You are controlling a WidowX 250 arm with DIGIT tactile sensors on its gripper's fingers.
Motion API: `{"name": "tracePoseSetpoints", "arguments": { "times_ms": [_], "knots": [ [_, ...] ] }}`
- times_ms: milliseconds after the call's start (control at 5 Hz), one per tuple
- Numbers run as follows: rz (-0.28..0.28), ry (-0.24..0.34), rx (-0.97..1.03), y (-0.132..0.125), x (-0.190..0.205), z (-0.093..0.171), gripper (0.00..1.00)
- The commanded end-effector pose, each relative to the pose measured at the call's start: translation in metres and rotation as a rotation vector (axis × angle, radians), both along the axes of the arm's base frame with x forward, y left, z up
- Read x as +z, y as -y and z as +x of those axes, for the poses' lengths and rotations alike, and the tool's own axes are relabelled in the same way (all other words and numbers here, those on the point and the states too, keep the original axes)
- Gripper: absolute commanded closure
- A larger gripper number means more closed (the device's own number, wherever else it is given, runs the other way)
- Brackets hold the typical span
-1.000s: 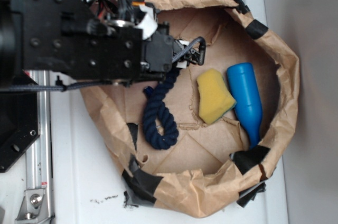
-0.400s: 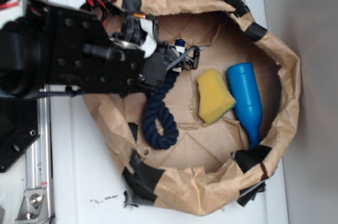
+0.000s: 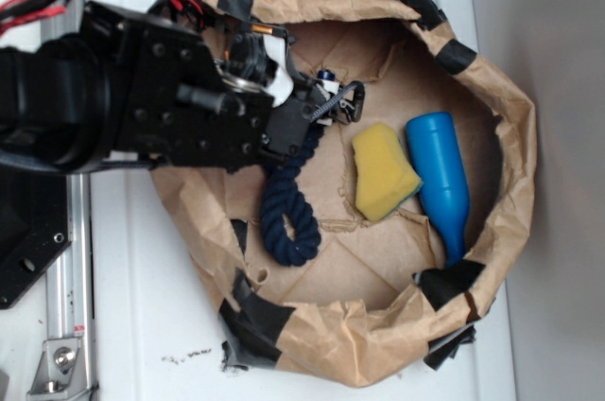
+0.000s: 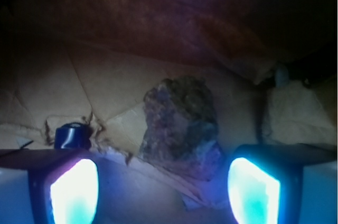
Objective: Grab the rock.
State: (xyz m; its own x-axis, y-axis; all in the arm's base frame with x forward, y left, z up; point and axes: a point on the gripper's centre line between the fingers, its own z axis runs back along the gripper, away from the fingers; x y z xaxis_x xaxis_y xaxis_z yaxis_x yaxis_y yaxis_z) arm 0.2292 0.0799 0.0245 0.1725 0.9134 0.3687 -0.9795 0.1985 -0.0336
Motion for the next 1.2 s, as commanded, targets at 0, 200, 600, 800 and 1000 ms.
{"name": "tracePoseSetpoints", "arguments": {
  "times_ms": [0,200,600,800,1000],
  "knots": [
    [-0.038,0.0,0.062,-0.025,0.009,-0.005,0.0],
    [-0.041,0.001,0.082,-0.029,0.011,0.0,0.0],
    [-0.047,-0.017,0.087,-0.027,0.015,0.004,1.0],
    [-0.05,-0.021,0.077,-0.026,0.017,0.005,1.0],
    [-0.083,-0.019,0.001,-0.017,0.026,0.01,1.0]
  ]
}}
